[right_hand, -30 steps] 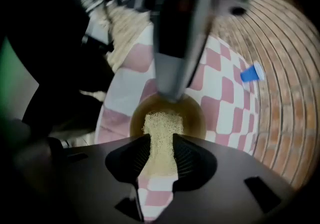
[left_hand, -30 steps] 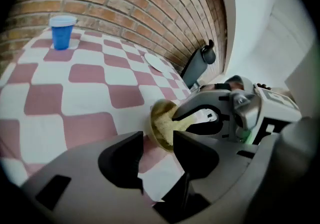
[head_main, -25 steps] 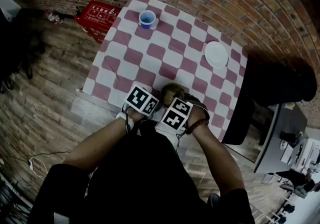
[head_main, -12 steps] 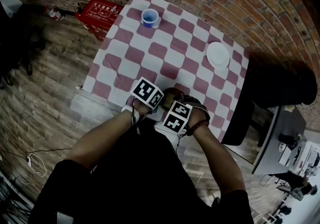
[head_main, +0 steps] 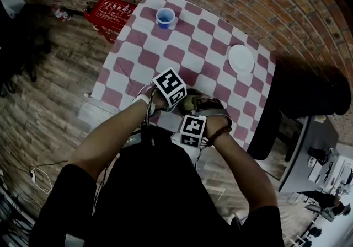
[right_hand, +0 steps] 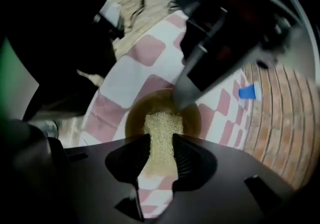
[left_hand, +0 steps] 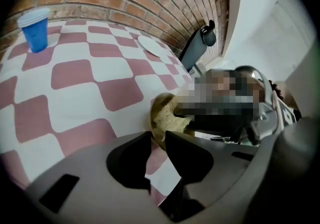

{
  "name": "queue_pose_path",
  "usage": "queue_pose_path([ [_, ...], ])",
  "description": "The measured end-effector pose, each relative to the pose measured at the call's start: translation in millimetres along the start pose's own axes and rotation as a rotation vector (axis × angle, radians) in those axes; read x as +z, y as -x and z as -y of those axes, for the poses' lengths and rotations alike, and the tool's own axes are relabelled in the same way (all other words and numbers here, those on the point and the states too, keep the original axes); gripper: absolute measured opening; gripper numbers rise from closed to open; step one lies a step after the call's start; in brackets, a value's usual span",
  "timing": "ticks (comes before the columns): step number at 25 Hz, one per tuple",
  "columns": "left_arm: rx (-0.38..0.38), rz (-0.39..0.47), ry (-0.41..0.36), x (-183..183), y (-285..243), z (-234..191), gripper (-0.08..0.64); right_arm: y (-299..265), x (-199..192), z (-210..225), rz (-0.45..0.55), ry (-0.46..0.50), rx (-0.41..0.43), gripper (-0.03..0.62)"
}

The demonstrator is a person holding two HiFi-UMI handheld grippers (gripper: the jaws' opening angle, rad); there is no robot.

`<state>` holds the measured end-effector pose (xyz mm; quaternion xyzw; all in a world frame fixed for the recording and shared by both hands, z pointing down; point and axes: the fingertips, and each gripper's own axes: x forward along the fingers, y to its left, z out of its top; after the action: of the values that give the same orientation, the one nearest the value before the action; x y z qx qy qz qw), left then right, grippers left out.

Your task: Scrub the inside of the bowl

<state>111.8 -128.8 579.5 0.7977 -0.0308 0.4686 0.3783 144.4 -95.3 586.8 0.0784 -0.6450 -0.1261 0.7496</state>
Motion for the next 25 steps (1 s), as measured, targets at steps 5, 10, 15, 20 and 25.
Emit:
queue_pose_path([
  [5, -0.067, 0.146, 0.188, -18, -2, 12, 0.164, 1, 3, 6, 0.158, -0.430, 0.167, 0.153],
  [10, -0.081, 0.210, 0.330, -26, -20, 17, 0.160, 11, 6, 8, 0.219, -0.542, 0.254, 0.153],
  [15, -0.048, 0.079, 0.185, -25, -27, 24, 0.101, 11, 1, -5, 0.085, -0.268, 0.228, 0.153],
  [20, -0.055, 0.010, 0.129, -17, -24, 16, 0.094, 3, -8, -1, -0.032, 0.065, 0.049, 0.153],
  [25, -0.060, -0.033, 0.090, -7, -9, 2, 0.095, 0, -13, 13, -0.066, 0.262, -0.161, 0.153],
])
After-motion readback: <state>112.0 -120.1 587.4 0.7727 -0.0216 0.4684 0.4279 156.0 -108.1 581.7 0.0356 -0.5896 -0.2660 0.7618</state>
